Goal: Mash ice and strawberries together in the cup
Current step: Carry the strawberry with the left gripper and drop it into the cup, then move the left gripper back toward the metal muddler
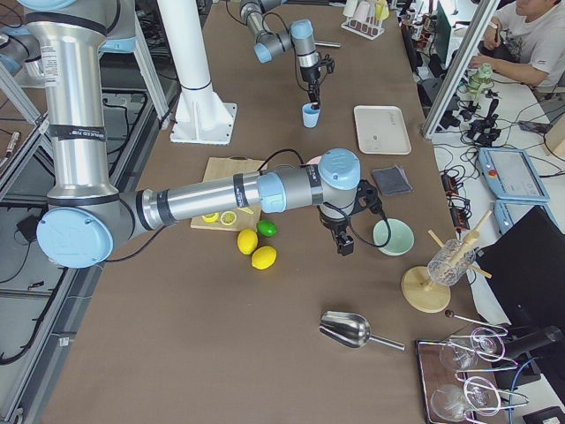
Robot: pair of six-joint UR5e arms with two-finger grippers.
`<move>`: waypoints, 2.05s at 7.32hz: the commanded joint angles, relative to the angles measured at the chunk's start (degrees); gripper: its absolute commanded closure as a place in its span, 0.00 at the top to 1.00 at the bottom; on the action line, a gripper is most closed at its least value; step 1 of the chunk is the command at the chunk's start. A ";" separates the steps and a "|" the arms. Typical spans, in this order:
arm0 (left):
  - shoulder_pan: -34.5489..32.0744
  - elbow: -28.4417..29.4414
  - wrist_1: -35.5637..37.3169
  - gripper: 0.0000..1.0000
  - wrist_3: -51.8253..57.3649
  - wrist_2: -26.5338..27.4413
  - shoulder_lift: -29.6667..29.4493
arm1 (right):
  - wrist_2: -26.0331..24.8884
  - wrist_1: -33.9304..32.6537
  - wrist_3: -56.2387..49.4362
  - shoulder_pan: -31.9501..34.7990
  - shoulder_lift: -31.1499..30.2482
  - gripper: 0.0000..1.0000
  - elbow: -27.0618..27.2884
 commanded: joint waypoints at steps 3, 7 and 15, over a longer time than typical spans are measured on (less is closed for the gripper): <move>-5.77 -6.39 0.72 0.76 -0.38 -6.50 6.46 | 0.18 -0.05 0.07 0.01 0.02 0.98 0.05; -36.71 8.98 -0.24 0.79 24.24 -20.96 17.94 | 0.26 0.04 0.25 -0.08 0.73 0.99 0.40; -41.43 23.10 -16.42 0.96 38.38 -26.15 27.96 | 0.35 11.63 1.21 1.50 -4.97 0.99 -0.13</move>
